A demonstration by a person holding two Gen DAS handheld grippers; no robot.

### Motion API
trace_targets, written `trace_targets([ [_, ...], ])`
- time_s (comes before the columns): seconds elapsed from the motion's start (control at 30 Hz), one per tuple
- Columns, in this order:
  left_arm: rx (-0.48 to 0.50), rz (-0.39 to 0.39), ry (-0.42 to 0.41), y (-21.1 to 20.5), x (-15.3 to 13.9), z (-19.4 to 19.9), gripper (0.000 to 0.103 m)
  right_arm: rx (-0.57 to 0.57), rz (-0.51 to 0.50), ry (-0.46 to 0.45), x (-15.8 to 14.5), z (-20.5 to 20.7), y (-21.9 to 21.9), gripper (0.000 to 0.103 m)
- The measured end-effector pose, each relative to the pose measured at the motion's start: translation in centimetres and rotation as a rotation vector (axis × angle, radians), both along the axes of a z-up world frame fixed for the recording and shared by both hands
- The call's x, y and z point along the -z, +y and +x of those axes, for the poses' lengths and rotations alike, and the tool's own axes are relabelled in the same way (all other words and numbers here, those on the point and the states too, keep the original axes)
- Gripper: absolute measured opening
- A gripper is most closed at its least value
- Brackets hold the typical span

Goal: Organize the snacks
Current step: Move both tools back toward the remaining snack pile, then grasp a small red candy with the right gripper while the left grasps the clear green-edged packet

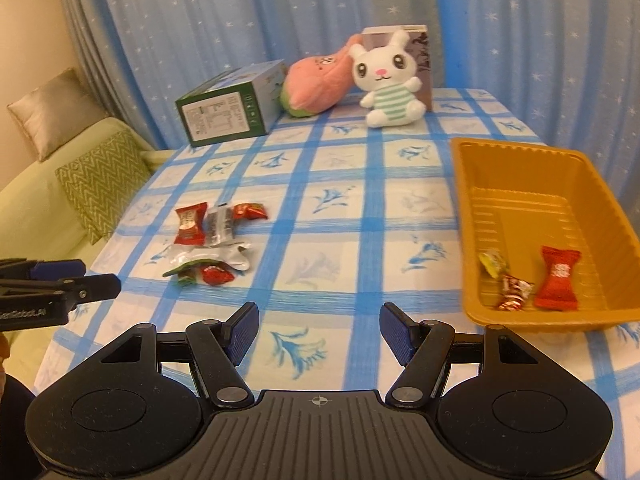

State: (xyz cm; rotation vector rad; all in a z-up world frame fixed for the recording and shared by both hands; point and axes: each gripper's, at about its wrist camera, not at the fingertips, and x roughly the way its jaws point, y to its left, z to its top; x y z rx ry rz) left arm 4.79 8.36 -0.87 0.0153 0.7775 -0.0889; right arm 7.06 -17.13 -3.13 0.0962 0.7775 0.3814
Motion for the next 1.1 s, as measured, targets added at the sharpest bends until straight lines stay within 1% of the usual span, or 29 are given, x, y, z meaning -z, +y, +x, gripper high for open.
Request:
trace_targets([
  [0.37,0.011,0.026,0.039,3.1,2.3,3.6,0.065,-0.103,-0.007,0.015,2.4,2.6,4.4,0.067],
  [0.6,0.087,0.049,0.089,4.0,4.7,6.2,0.063,-0.157,-0.008,0.014,4.0,4.6,7.2,0.066],
  [0.67,0.113,0.07,0.096,4.1,5.3,6.8,0.062,-0.174,-0.009,0.016,4.5,5.2,8.0,0.056],
  [0.77,0.125,0.093,0.102,4.5,6.3,7.5,0.06,-0.202,-0.009,0.023,5.3,6.0,9.2,0.052],
  [0.93,0.097,0.044,0.104,5.8,7.4,8.0,0.059,-0.263,-0.004,0.022,6.5,7.2,11.5,0.046],
  [1.1,0.073,0.007,0.087,6.9,7.4,8.4,0.059,-0.301,-0.02,0.004,7.5,8.2,13.8,0.043],
])
